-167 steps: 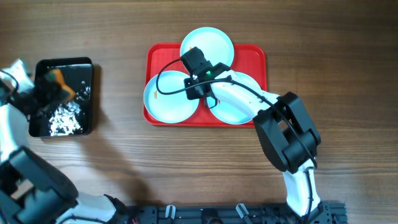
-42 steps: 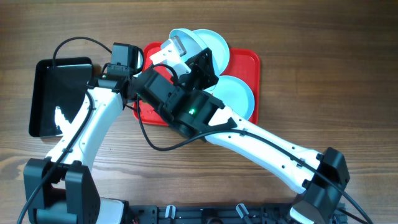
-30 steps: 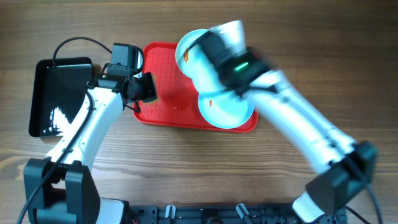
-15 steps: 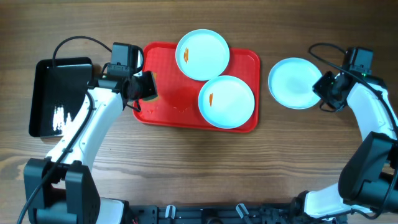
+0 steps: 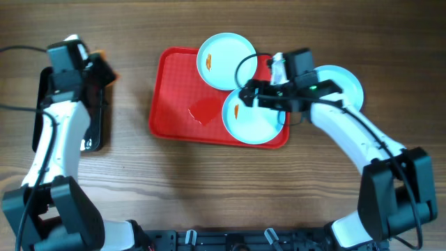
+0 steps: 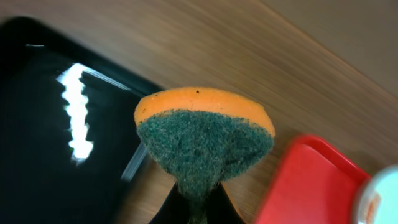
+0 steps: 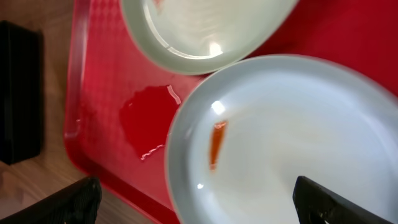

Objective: Clean dirty plates on tray and stack at the side

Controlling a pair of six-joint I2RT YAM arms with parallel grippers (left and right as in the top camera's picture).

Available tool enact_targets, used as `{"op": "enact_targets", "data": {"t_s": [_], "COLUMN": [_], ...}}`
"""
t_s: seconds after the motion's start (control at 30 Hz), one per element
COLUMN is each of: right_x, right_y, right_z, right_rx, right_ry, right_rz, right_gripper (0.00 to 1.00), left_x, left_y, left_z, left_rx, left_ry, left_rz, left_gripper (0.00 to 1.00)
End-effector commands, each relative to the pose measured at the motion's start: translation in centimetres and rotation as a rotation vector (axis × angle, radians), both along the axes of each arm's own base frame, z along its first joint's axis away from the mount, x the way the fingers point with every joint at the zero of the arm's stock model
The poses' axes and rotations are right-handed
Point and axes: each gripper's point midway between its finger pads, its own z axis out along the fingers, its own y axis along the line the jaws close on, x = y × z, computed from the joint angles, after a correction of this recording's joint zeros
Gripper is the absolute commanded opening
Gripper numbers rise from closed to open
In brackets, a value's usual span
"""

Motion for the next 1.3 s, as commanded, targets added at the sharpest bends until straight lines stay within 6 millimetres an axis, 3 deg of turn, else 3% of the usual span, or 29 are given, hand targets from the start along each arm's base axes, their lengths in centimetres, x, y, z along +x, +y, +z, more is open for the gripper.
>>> {"op": "enact_targets", "data": {"t_s": [0.0,0.07,0.1,0.2,0.27,0.57,0.73,0.83,0.93,1.0,1.07,1.17,1.27], "right_x": [-0.5,-0.9,-1.1,-2.2,-2.7,-2.9,-2.9,-2.9,-2.9,-2.8,-2.8,-2.8,-2.8], "right_y": [2.9,5.5,6.1,7.0,7.9,8.2,8.1,8.1,8.1,8.1,8.1,8.1,8.2], "right_z": [0.3,1.1,1.0,0.4,0.5,0.5,0.5,0.5,0.6,0.6,0.6,0.6,0.6], "right_rx": [0.009,0.027,-0.001,-0.104,-0.116,-0.126,-0.125,-0.126,-0.127,-0.126,-0.127,-0.127,-0.127], "right_ry": [0.006,-0.053,-0.076,-0.123,-0.143,-0.156,-0.155,-0.156,-0.159,-0.160,-0.160,-0.162,-0.163], "right_rz": [-0.079,-0.023,-0.019,-0.017,0.003,0.034,0.032,0.031,0.030,0.029,0.029,0.032,0.032], "right_gripper": [1.00,1.00,1.00,1.00,1.00,1.00,1.00,1.00,1.00,1.00,1.00,1.00,1.00], "left_x": [-2.7,-4.0,-4.9,-6.3,-6.4,-6.7,-7.8,-6.7,-5.1,-5.1,-5.7,-6.7,-5.9], "left_y": [6.3,8.2,9.1,10.3,10.2,10.7,11.4,10.2,9.0,9.0,9.5,10.5,11.0], "left_z": [-1.5,-3.8,-5.9,-9.6,-10.8,-10.8,-12.3,-13.5,-13.1,-13.2,-13.4,-13.3,-9.2], "left_rx": [0.003,-0.018,-0.040,-0.080,-0.090,-0.069,-0.031,-0.105,-0.172,-0.165,-0.133,-0.074,-0.034], "left_ry": [0.065,0.130,0.189,0.281,0.308,0.316,0.387,0.362,0.293,0.296,0.323,0.363,0.266], "left_rz": [0.161,0.208,0.235,0.271,0.271,0.287,0.325,0.273,0.213,0.204,0.213,0.260,0.266], "left_gripper": [0.04,0.04,0.04,0.05,0.21,0.25,0.17,0.23,0.32,0.24,0.04,0.04,0.04]}}
